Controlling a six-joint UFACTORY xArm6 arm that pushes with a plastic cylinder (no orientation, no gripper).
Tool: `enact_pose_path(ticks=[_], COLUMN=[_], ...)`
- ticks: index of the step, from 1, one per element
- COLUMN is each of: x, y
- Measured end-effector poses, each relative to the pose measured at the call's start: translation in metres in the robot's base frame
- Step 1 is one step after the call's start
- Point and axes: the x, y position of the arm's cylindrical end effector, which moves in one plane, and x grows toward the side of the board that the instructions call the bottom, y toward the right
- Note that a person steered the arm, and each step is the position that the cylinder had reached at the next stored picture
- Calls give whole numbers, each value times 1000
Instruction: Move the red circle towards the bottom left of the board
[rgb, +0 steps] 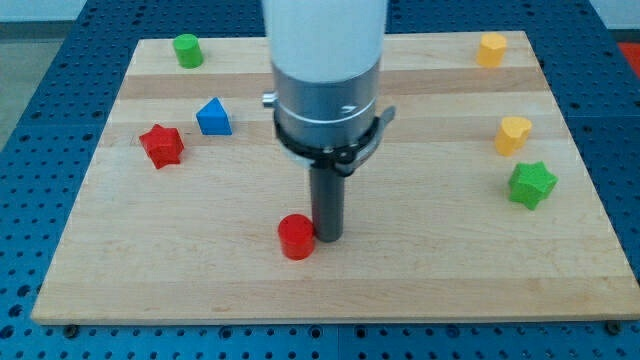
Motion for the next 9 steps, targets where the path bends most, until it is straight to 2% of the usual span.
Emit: enact_pose_path(ticks=[2,6,9], x=[22,24,24], y=[-39,-112,-136])
